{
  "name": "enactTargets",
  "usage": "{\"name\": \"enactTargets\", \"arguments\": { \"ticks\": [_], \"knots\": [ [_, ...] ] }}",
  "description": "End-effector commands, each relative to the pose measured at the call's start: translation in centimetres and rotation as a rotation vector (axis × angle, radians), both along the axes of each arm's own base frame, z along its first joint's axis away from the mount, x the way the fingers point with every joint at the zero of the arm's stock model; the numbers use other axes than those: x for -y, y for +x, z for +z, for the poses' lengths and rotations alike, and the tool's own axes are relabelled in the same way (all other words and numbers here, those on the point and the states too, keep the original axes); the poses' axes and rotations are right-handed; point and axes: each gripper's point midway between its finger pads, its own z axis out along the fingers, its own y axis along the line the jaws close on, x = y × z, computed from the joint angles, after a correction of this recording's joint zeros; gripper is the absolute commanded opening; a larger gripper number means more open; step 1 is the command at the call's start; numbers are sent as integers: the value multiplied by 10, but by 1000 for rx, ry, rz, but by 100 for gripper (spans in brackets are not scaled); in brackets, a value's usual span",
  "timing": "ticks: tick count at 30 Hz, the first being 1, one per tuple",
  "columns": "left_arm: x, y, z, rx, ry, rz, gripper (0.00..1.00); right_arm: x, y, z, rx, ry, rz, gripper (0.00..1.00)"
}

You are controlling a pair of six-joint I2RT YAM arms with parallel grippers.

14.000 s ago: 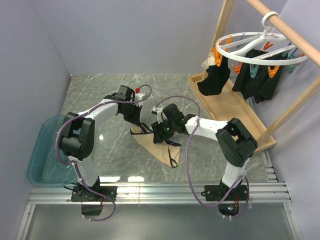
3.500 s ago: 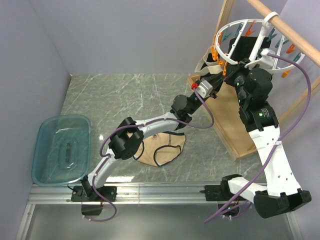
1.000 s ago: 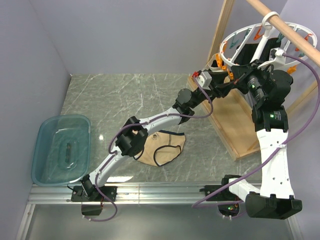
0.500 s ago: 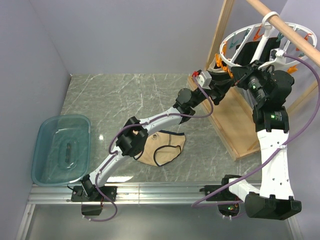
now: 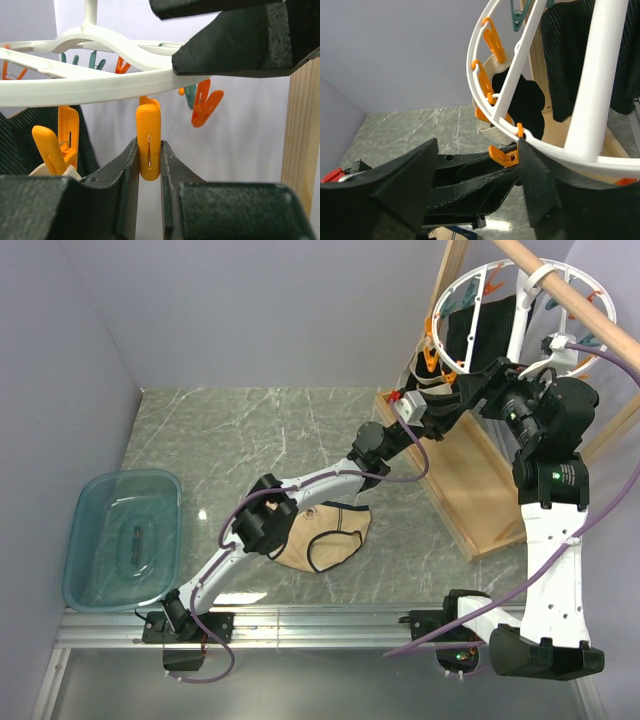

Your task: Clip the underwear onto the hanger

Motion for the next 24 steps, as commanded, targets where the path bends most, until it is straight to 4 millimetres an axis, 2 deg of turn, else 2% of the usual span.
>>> {"name": "enactTargets", "arguments": {
  "ticks": [1,5,7,10,15,22,24],
  "knots": [
    [-17,-25,50,88,-67,-14,0,13,-6,10,27,-68,-54,75],
    [-19,-27,52,94,-60,-12,0,19,-10,5,9,-101,-81,76],
    [-20,-29,56,95,-60,-19,0,20,-12,4,2,-106,-90,82],
    [-20,-31,57,96,-56,-27,0,22,-13,-2,-20,-115,-94,82],
    [-21,-32,58,99,-52,-27,0,10,-16,-13,-48,-123,-22,81],
    [-23,-37,60,107,-46,-41,0,14,-3,-20,-42,-57,-58,74],
    [-22,-37,59,108,-42,-42,0,13,-3,-9,17,-53,-58,74]
  ]
}}
